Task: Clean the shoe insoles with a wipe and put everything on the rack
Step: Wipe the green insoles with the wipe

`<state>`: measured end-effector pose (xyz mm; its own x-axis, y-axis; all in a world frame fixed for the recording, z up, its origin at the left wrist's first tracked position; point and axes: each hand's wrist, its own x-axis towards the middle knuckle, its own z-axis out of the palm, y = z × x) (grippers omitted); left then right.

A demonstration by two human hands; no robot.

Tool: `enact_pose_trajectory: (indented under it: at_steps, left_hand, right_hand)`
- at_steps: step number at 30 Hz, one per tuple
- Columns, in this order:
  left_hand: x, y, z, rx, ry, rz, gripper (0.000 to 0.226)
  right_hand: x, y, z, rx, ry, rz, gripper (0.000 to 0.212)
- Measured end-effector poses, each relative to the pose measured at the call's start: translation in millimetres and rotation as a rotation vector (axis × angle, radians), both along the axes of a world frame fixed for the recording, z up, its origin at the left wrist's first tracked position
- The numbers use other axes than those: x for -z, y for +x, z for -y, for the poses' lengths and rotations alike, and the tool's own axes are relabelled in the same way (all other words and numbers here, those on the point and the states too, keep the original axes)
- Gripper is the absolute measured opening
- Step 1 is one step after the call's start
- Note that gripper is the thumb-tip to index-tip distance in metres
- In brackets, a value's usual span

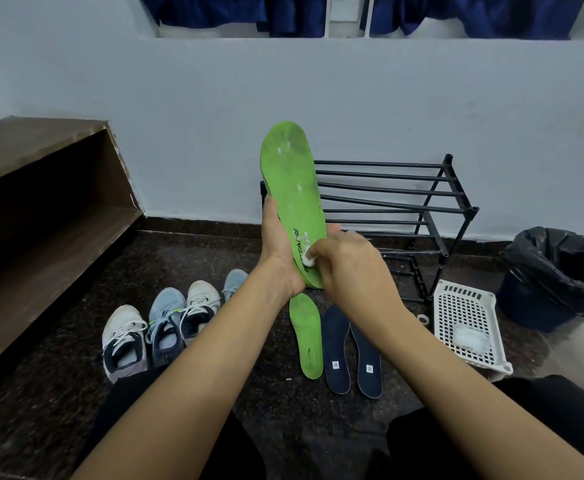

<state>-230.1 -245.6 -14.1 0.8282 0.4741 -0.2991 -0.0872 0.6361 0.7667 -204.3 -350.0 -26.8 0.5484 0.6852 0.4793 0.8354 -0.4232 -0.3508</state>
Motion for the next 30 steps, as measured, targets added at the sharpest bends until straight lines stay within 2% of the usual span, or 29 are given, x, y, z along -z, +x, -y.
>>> enact_pose_trajectory:
  at_steps: [5,13,21,24,30]
  left_hand:
    - [0,0,8,0.004,-0.033,0.017,0.063]
    - [0,1,-5,-0.005,-0.010,0.002,0.076]
    - [1,-2,8,0.032,-0.015,0.032,0.063]
    - [0,-3,5,0.032,-0.014,0.041,0.062]
    - [1,-4,-3,0.002,0.034,0.009,0.068]
  right_hand:
    - [-2,9,-1,0.063,0.036,0.066,0.020]
    - [1,2,1,0.001,-0.059,-0.052,0.027]
    - [-1,16,-2,0.051,0.045,0.097,0.020]
    - [-3,14,-2,0.043,0.046,0.079,0.023]
    - [4,2,0,-0.014,-0.092,-0.043,0.027]
